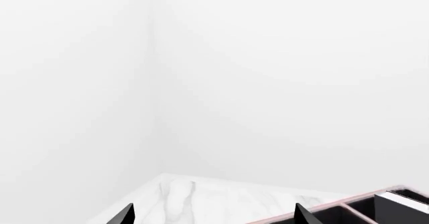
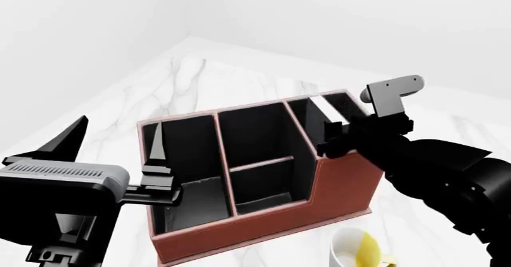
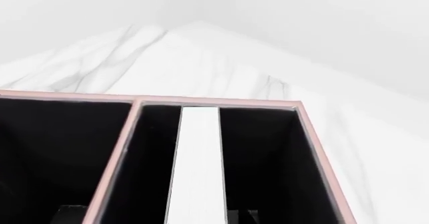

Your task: Pick up the book and place it in the right compartment of the caddy.

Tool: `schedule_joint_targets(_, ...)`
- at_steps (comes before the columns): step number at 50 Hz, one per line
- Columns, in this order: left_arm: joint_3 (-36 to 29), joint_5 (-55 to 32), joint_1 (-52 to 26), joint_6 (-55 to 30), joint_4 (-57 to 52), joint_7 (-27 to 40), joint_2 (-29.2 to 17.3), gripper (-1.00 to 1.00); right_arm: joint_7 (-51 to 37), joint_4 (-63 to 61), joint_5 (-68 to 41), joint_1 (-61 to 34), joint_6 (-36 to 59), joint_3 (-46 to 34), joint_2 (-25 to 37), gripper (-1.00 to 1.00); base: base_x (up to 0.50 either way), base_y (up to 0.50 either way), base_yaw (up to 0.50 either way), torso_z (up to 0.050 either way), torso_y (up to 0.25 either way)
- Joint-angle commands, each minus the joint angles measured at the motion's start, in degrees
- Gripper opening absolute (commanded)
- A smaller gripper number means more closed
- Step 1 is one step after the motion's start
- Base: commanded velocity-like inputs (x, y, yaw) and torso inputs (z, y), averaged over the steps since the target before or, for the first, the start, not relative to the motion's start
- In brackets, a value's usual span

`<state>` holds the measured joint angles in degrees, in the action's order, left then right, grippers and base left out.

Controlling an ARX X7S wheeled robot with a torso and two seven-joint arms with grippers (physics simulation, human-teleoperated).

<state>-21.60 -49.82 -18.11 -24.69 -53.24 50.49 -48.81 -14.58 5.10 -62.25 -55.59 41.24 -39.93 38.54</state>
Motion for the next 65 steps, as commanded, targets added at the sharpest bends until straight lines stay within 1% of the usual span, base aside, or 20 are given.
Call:
schedule_joint_targets(1,0.14,-0.21,-0.1,0.16,-0.19,0.22,-0.24,1.0,0.52,-0.38,2.16,-0.07,-0.58,0.98,0.24,1.0,0.0,0.0,0.0,0.0,0.0)
schedule_joint_targets(24,-0.19,-0.06,-0.24,0.19,-0.05,0.52,-0.3,1.0,-0.53,-2.38,0.83,-0.07,-0.33,2.0,1.09,1.0,0.0,0.0,0.0,0.0,0.0)
schedule_joint_targets(30,-0.31,0.11,-0.26,0.25,0.01,0.52,-0.3,1.0,-0.53,-6.91,4.46,0.76,-6.15,3.15,2.55,1.0,0.0,0.0,0.0,0.0,0.0)
schedule_joint_targets(34,-0.26,-0.07,-0.26,0.29,-0.19,0.6,-0.44,1.0,-4.79,-10.71,3.7,2.42,-9.33,6.73,3.74,1.0,0.0,0.0,0.0,0.0,0.0)
schedule_joint_targets(38,0.21,-0.32,-0.05,0.87,-0.02,0.67,-0.54,1.0,-7.3,-16.4,3.71,5.19,-13.75,10.02,5.88,1.0,0.0,0.0,0.0,0.0,0.0)
schedule_joint_targets(40,0.19,-0.32,-0.04,0.91,-0.01,0.67,-0.57,1.0,-7.32,-16.45,3.69,5.23,-13.76,10.03,5.9,1.0,0.0,0.0,0.0,0.0,0.0)
schedule_joint_targets(41,0.52,-0.62,-0.04,1.14,-0.15,0.81,-0.68,1.0,-9.15,-20.21,4.65,6.83,-16.16,11.69,7.49,1.0,0.0,0.0,0.0,0.0,0.0)
schedule_joint_targets(52,2.27,-1.05,0.84,3.58,0.07,0.38,-1.37,1.0,-16.11,-31.55,11.23,13.64,-24.58,16.4,12.29,1.0,0.0,0.0,0.0,0.0,0.0)
schedule_joint_targets(57,3.78,-1.77,1.62,5.62,0.23,0.1,-1.7,1.0,-19.14,-35.29,13.2,15.02,-24.95,17.62,14.63,1.0,0.0,0.0,0.0,0.0,0.028)
schedule_joint_targets(62,4.11,-1.76,1.74,6.01,-0.05,0.34,-1.85,1.0,-21.5,-39.16,13.82,16.14,-24.38,18.44,17.0,1.0,0.0,0.0,0.0,0.0,0.25)
schedule_joint_targets(65,4.63,-1.56,1.85,6.41,-0.02,0.44,-2.22,1.0,-23.68,-41.71,13.16,17.62,-25.4,20.34,18.42,1.0,0.0,0.0,0.0,0.0,0.25)
